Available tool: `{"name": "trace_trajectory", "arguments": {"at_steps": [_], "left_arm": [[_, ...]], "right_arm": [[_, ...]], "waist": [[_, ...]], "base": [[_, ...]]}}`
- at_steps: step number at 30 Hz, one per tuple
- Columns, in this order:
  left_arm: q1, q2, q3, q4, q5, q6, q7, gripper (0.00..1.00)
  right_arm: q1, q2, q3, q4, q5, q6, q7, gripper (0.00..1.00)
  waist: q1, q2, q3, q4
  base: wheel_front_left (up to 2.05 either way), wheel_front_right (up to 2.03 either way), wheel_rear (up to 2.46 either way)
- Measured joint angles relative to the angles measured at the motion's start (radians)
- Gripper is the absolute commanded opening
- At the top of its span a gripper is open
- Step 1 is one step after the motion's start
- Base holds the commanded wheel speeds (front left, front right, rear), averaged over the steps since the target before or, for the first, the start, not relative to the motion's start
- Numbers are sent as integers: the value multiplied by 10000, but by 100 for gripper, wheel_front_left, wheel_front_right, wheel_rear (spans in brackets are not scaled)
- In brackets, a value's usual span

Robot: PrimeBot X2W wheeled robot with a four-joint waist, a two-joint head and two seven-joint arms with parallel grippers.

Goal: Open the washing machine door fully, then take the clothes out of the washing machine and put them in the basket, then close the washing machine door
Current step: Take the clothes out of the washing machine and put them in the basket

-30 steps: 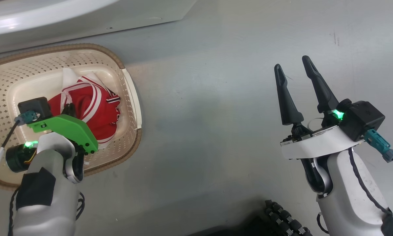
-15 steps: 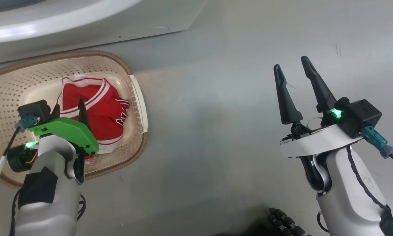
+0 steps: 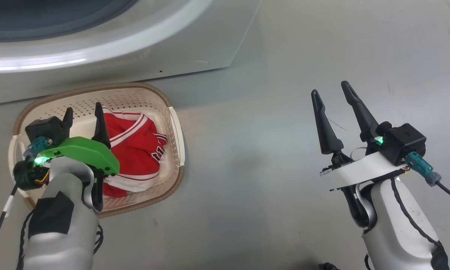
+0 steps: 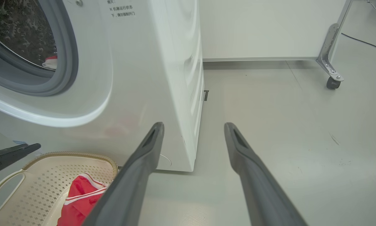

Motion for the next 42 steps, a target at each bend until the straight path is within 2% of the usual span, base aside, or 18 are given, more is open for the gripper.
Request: {"name": "trace_trajectory", "arguments": {"at_steps": [10, 19, 42], "left_arm": [[483, -67, -178, -1066, 219, -58, -38, 100], [1082, -73, -111, -2796, 711, -58, -36, 100], [4453, -63, -472, -5497, 1062, 117, -36, 100]], "right_arm": [[695, -2, -138, 424, -259, 2, 0, 100], [1256, 0, -182, 617, -276, 2, 0, 100], [2770, 6, -299, 729, -447, -8, 2, 100]], "waist": [[0, 0, -1226, 376], [0, 0, -2283, 612], [0, 0, -5096, 1180]], "base": [[0, 0, 0], [0, 0, 0], [0, 0, 0]]}}
